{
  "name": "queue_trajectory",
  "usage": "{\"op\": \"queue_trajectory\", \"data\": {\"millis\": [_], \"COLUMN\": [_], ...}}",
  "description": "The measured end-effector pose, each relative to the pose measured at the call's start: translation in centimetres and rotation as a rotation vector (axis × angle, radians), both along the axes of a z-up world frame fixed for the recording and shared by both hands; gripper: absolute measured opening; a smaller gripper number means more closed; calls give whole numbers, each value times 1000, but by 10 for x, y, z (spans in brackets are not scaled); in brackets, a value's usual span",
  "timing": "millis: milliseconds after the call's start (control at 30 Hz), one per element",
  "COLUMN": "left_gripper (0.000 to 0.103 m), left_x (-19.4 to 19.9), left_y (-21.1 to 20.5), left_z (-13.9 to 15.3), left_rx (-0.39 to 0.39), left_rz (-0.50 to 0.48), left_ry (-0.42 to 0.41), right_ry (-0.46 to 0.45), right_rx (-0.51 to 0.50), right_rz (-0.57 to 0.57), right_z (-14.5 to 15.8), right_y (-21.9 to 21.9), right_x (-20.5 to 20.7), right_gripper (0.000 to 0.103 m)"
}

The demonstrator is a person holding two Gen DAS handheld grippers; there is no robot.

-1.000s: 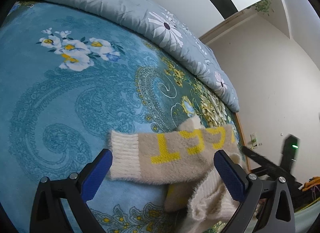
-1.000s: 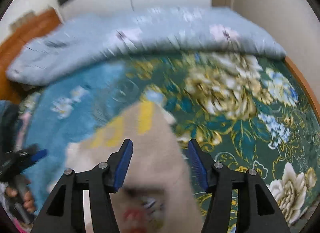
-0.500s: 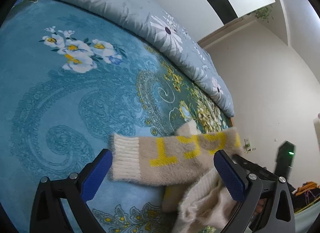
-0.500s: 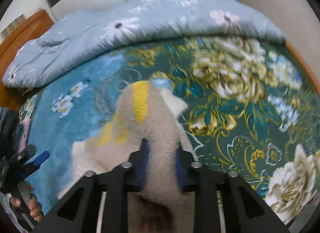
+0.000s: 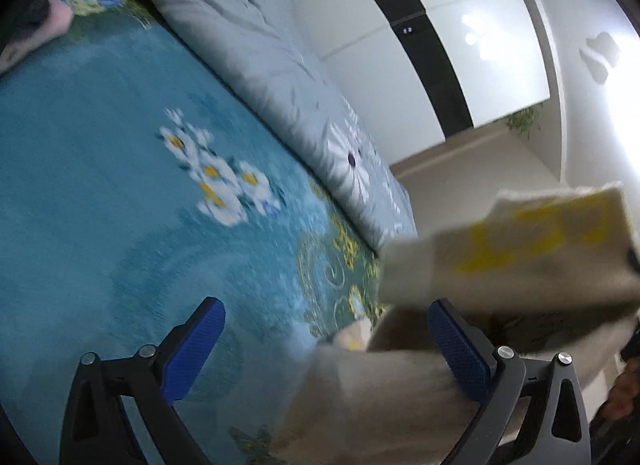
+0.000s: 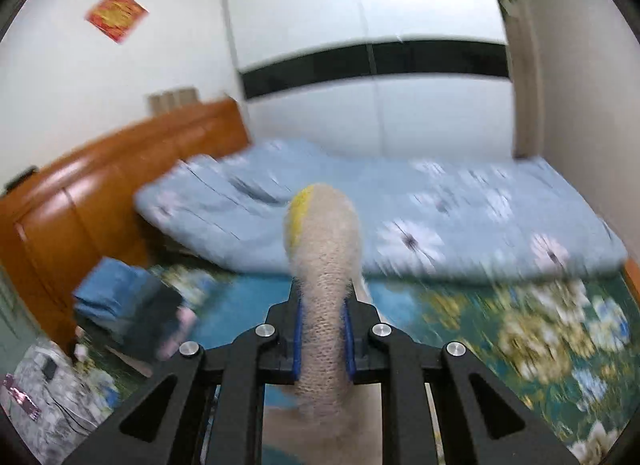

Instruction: Fold clothes

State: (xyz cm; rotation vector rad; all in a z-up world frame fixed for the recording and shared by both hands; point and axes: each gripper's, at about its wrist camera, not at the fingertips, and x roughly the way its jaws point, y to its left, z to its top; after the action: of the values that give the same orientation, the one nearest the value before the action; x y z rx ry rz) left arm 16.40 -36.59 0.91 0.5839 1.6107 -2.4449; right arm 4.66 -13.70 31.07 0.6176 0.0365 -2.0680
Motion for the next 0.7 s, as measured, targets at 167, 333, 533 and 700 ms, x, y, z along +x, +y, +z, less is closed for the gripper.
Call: {"op": "queue_trajectory", "data": {"millis": [167, 333, 533, 700], "left_gripper": [103, 103, 103, 103], "left_x": [41, 49, 14, -28], "left_y": [-24, -38, -25, 4], "left_z": [17, 11, -5, -13], "left_rx": [-66, -59, -73, -118], "left_rz": [93, 107, 21, -88], "left_ry": [13, 13, -84, -142], "right_ry": [-65, -137, -186, -301], "right_rx": [-223, -368, -160, -17], "right_rz": [106, 154, -71, -258], "right_z": [41, 55, -28, -141], "right_y": [-8, 16, 68, 139], "right_x": [19, 5, -62, -121], "right_gripper": [16, 16, 16, 16]}}
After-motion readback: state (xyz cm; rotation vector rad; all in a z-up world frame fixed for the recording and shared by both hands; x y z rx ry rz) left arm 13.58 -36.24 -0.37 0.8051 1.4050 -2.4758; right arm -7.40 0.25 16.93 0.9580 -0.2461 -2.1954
